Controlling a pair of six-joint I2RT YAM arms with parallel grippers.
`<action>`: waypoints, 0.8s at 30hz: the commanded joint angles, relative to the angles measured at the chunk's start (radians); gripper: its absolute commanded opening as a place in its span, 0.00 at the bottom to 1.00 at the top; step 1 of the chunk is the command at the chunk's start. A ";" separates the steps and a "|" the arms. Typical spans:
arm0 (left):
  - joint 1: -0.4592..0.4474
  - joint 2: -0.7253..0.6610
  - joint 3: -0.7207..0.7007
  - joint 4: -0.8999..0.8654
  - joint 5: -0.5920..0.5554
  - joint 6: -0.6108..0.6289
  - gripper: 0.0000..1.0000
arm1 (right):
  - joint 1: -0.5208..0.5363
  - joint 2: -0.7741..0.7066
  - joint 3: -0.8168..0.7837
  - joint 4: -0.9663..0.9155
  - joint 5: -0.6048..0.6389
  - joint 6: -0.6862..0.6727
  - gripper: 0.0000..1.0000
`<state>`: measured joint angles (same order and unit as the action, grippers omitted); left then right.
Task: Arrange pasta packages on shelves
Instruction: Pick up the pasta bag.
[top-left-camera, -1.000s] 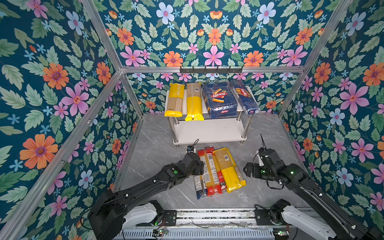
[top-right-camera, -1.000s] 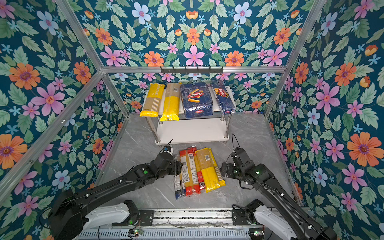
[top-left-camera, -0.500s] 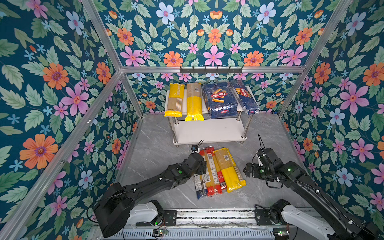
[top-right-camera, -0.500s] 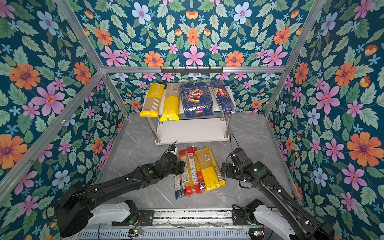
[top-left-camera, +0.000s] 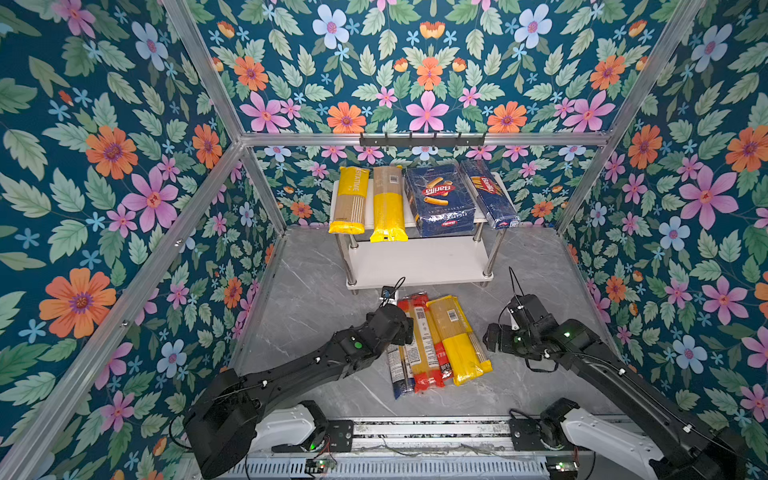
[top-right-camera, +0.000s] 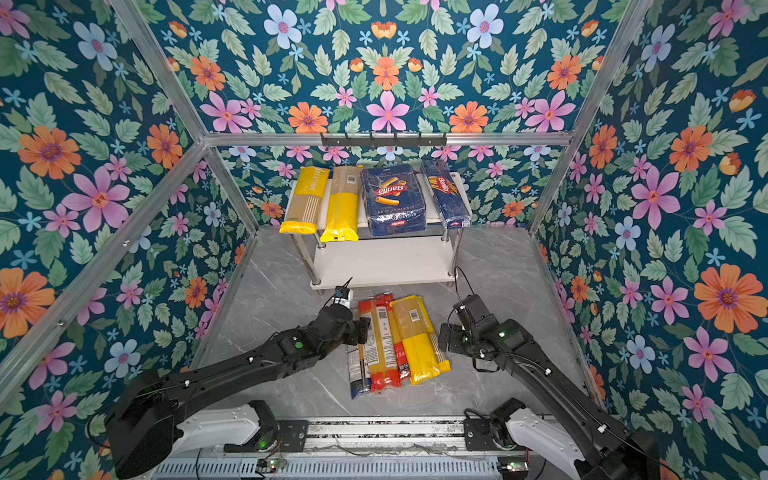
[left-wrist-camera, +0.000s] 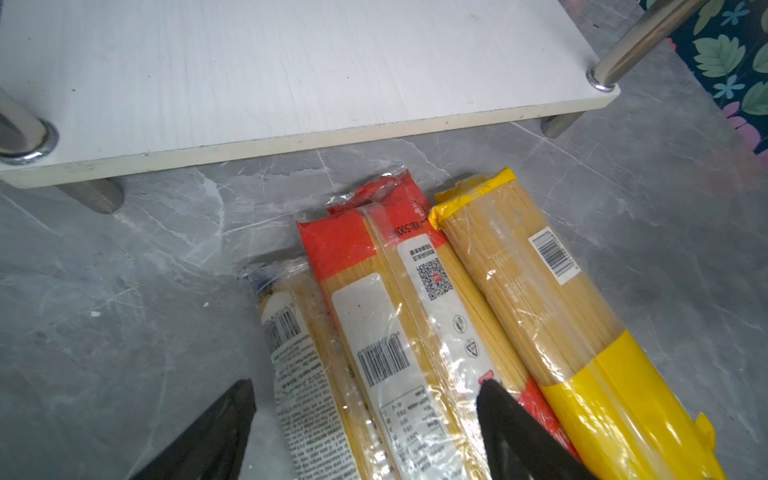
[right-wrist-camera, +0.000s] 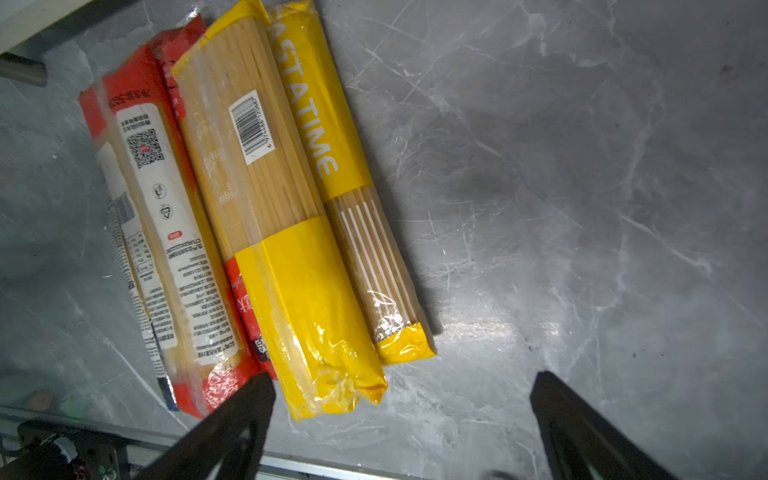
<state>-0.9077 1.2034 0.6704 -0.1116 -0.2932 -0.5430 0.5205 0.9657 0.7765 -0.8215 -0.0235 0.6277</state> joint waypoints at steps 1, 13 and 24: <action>0.000 -0.009 -0.009 0.009 -0.053 -0.021 0.89 | 0.002 -0.003 -0.043 0.072 -0.038 0.009 0.97; 0.001 -0.121 -0.066 -0.075 -0.134 -0.132 0.89 | 0.112 0.033 -0.121 0.187 -0.070 0.045 0.95; 0.001 -0.292 -0.125 -0.177 -0.168 -0.175 1.00 | 0.200 0.319 -0.014 0.302 -0.066 -0.012 0.95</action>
<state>-0.9089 0.9508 0.5568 -0.2432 -0.4248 -0.7059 0.7090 1.2461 0.7364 -0.5598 -0.1005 0.6418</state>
